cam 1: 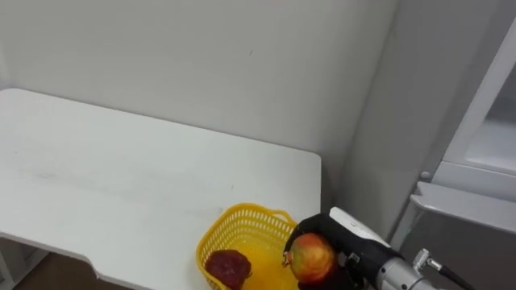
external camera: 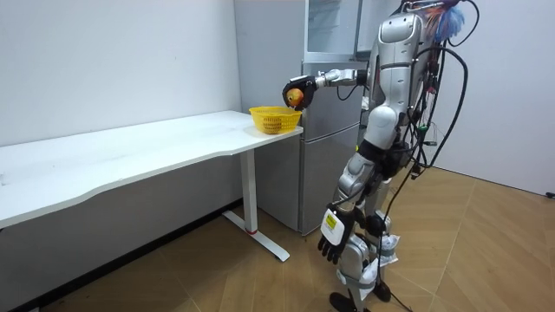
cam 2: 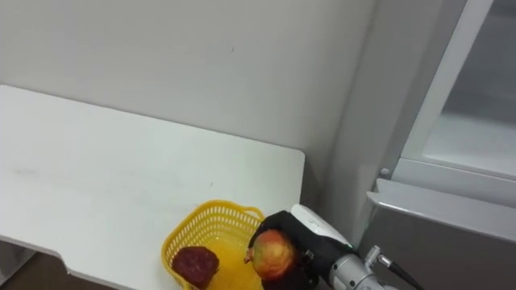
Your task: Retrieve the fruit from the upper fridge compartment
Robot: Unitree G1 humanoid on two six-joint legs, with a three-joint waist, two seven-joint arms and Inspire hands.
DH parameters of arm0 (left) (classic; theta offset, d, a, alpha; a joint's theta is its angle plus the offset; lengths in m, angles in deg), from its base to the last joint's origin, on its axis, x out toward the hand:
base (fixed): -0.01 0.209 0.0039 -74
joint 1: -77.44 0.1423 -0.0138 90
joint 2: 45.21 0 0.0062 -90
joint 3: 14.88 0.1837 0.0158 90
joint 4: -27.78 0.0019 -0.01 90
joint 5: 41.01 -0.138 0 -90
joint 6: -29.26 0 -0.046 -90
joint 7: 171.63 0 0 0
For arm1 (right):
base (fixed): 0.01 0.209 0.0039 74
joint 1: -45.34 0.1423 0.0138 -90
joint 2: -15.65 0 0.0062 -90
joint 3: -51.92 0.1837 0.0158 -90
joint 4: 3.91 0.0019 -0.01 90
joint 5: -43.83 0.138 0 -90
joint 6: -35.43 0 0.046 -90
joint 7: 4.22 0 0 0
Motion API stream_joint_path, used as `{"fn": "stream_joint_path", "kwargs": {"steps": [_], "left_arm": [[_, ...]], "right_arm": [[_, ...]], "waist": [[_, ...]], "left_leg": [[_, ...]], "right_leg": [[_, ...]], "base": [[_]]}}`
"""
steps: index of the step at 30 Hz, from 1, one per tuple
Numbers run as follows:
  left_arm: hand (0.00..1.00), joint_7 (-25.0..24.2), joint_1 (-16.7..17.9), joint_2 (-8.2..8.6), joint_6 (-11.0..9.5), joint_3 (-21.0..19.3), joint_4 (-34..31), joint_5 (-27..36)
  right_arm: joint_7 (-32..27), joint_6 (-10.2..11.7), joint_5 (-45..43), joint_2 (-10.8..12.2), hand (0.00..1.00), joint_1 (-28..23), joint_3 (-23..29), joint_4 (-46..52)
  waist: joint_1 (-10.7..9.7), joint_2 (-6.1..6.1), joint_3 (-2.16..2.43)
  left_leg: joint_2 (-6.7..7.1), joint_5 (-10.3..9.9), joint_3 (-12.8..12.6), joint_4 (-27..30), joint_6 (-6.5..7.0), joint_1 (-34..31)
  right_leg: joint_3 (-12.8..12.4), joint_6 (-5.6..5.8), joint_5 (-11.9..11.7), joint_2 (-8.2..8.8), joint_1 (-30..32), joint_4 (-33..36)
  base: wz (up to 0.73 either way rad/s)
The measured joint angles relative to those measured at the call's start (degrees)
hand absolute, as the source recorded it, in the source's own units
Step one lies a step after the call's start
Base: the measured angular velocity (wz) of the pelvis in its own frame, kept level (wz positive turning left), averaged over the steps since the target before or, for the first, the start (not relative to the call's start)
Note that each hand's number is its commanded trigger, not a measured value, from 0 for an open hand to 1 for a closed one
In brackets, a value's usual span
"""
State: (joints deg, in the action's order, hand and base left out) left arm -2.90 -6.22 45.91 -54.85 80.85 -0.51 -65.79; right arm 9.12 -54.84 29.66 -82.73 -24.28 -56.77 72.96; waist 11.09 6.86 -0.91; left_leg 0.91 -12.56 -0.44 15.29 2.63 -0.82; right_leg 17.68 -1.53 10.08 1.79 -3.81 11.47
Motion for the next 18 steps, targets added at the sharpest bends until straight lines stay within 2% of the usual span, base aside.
{"fn": "stream_joint_path", "kwargs": {"steps": [7,10,18], "left_arm": [[0.00,-0.2,-0.3,0.11,0.7,0.1,-0.1,0.0],[0.00,-0.2,-0.3,0.11,1.3,0.1,-0.6,0.0],[0.00,0.7,-0.3,0.27,1.6,0.2,-1.6,0.0]], "right_arm": [[-1.0,-0.6,-0.4,0.9,1.00,3.2,0.0,-6.4],[-1.6,-0.7,-0.4,1.0,1.00,3.5,0.0,-7.3],[-2.8,-1.2,0.4,1.7,1.00,3.8,-0.2,-8.7]], "waist": [[0.5,0.03,0.10],[0.8,0.18,0.38],[2.1,-0.25,0.18]], "left_leg": [[0.37,-0.1,0.7,1.6,0.12,-1.0],[0.39,-0.1,0.8,2.0,0.20,-1.7],[0.36,-0.1,0.9,1.8,0.21,-1.9]], "right_leg": [[0.0,0.13,0.2,0.10,0.1,-0.2],[-0.1,0.16,0.2,0.13,0.8,0.2],[0.2,0.15,0.2,0.12,1.0,0.1]], "base": [[0.06],[0.00],[0.00]]}}
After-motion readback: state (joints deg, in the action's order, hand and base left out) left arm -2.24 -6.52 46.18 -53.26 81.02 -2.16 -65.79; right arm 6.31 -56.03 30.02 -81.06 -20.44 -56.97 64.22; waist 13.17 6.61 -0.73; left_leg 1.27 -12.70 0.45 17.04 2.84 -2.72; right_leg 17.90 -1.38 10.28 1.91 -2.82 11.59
